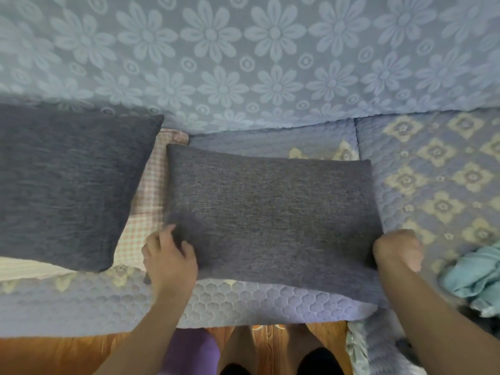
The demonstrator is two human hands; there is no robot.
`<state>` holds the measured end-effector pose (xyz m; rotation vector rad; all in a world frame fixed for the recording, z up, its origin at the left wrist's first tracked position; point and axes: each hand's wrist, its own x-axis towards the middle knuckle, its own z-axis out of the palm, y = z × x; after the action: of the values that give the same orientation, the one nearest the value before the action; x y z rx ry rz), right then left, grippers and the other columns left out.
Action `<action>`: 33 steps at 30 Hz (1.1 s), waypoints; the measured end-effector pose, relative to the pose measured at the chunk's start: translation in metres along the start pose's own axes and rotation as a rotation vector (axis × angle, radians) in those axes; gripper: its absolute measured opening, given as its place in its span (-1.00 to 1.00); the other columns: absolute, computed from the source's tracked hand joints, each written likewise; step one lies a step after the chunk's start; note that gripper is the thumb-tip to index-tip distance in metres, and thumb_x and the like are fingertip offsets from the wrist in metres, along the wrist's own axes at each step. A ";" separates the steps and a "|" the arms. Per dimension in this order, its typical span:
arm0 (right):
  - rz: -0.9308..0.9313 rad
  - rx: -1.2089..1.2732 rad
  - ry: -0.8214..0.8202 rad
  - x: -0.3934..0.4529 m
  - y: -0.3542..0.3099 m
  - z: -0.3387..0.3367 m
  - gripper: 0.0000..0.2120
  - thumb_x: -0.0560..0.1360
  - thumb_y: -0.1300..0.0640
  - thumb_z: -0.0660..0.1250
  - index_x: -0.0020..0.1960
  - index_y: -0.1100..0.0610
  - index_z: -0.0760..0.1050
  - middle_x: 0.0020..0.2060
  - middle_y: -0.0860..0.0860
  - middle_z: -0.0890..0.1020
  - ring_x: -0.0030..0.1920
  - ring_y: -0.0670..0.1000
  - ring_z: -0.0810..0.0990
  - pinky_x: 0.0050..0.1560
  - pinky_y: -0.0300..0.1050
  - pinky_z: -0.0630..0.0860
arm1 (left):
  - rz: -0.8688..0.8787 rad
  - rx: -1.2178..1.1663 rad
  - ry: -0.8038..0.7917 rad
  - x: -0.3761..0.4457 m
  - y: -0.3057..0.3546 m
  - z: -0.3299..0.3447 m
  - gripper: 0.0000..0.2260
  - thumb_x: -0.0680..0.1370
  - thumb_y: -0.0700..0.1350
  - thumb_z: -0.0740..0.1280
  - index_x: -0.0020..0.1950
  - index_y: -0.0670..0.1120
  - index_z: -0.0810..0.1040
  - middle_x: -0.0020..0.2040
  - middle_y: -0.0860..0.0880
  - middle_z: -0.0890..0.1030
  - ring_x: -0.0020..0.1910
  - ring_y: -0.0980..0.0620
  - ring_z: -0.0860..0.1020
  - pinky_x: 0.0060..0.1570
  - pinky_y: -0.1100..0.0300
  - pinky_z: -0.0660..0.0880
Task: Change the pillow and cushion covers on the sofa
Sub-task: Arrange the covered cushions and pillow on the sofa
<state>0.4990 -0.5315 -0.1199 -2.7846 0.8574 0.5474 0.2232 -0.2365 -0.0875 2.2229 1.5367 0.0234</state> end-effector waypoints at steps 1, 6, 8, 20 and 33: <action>-0.090 0.007 0.045 -0.002 -0.011 -0.001 -0.69 0.62 0.12 0.18 0.30 0.21 0.49 0.31 0.28 0.47 0.36 0.31 0.40 0.37 0.20 0.33 | 0.195 0.089 -0.028 0.014 0.012 0.004 -0.59 0.61 -0.11 0.32 0.46 -0.10 0.42 0.40 -0.22 0.40 0.34 -0.29 0.36 0.32 -0.25 0.36; -1.016 0.006 -0.056 -0.055 -0.100 0.007 -0.70 0.65 0.06 0.18 0.32 0.12 0.49 0.27 0.12 0.51 0.30 0.18 0.41 0.33 0.08 0.35 | 0.663 0.377 -0.280 0.047 0.087 0.052 -0.49 0.69 0.21 -0.03 0.65 0.16 0.09 0.66 -0.09 0.06 0.63 -0.23 -0.01 0.57 -0.26 -0.05; -1.348 -0.129 -0.141 -0.068 -0.133 0.019 -0.67 0.66 -0.02 0.16 0.34 0.08 0.50 0.25 0.07 0.57 0.28 0.14 0.46 0.36 0.07 0.36 | 0.683 0.463 -0.314 0.044 0.091 0.070 -0.45 0.66 0.27 -0.16 0.65 0.20 -0.03 0.67 -0.05 0.00 0.64 -0.21 -0.08 0.55 -0.32 -0.13; -0.704 -0.206 -0.256 0.076 -0.151 -0.008 -0.66 0.66 0.04 0.22 -0.18 0.25 0.48 -0.24 0.15 0.51 -0.05 0.24 0.58 -0.13 -0.05 0.38 | 0.582 0.545 -0.335 0.032 0.083 0.086 -0.47 0.59 0.22 0.02 0.52 0.10 0.35 0.59 -0.10 0.29 0.60 -0.25 0.13 0.47 -0.45 0.02; -0.616 -0.162 0.192 0.068 -0.109 -0.009 -0.76 0.57 0.26 0.25 0.23 0.21 0.49 0.24 0.25 0.43 0.29 0.30 0.33 0.35 0.23 0.25 | 0.535 0.659 -0.458 -0.004 0.119 0.102 -0.40 0.60 0.24 -0.13 0.63 0.09 0.12 0.67 -0.08 0.03 0.63 -0.23 -0.12 0.38 -0.55 -0.23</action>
<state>0.6160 -0.4793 -0.1322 -3.0555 -0.0521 0.2511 0.3531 -0.3090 -0.1363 2.8024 0.7264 -0.8759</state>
